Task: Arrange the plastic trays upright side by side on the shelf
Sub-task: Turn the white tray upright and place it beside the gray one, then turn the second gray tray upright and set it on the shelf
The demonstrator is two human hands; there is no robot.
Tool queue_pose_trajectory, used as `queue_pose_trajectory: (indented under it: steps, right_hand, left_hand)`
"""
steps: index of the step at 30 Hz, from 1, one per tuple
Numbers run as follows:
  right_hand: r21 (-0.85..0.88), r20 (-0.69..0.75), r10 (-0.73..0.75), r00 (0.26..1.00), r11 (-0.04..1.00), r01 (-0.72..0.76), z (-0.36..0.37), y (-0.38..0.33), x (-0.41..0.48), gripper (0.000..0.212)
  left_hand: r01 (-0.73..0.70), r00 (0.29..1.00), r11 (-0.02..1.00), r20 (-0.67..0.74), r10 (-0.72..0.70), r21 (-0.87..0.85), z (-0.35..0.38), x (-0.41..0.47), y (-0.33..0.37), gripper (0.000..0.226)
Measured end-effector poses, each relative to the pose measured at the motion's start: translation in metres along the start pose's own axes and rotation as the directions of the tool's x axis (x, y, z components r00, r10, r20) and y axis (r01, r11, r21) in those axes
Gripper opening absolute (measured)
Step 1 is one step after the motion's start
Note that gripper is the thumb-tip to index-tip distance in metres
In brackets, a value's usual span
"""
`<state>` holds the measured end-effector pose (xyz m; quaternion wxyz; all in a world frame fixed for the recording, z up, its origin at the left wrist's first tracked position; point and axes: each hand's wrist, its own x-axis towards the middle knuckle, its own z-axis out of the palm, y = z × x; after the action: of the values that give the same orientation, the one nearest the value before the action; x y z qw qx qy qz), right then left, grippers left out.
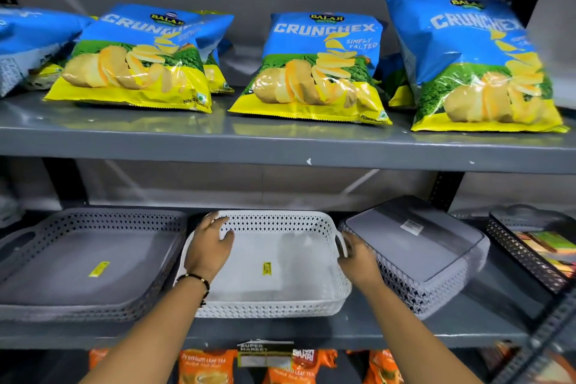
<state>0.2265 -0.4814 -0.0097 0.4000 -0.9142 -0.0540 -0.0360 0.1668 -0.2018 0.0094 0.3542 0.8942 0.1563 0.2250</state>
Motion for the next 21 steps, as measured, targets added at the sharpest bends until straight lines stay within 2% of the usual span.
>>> queue_pose_trajectory:
  steps: [5,11,14,18,21]
  right_hand:
    - [0.004,-0.139,-0.131,0.982,0.991,0.133,-0.030,0.005,-0.026,0.044]
    - [-0.143,-0.235,-0.101,0.967,0.987,0.068,-0.072,0.028,-0.055,0.039]
    - [-0.204,-0.227,-0.101,0.969,0.978,0.054,-0.093,0.041,-0.060,0.041]
    - [-0.291,-0.178,-0.061,0.982,0.957,0.006,-0.117,0.076,-0.057,0.046]
    - [-0.294,-0.139,0.000,0.990,0.955,-0.041,-0.134,0.107,-0.048,0.055]
  left_hand:
    - [-0.196,0.981,0.957,-0.053,0.189,-0.216,0.028,-0.027,0.078,0.030]
    - [-0.230,0.959,0.890,0.065,0.277,-0.395,0.070,-0.058,0.147,0.032]
    - [-0.176,0.956,0.902,0.150,0.253,-0.395,0.095,-0.077,0.168,0.040]
    - [-0.012,0.924,0.931,0.352,0.150,-0.365,0.130,-0.104,0.185,0.058]
    - [0.079,0.909,0.946,0.413,0.062,-0.315,0.162,-0.117,0.196,0.075]
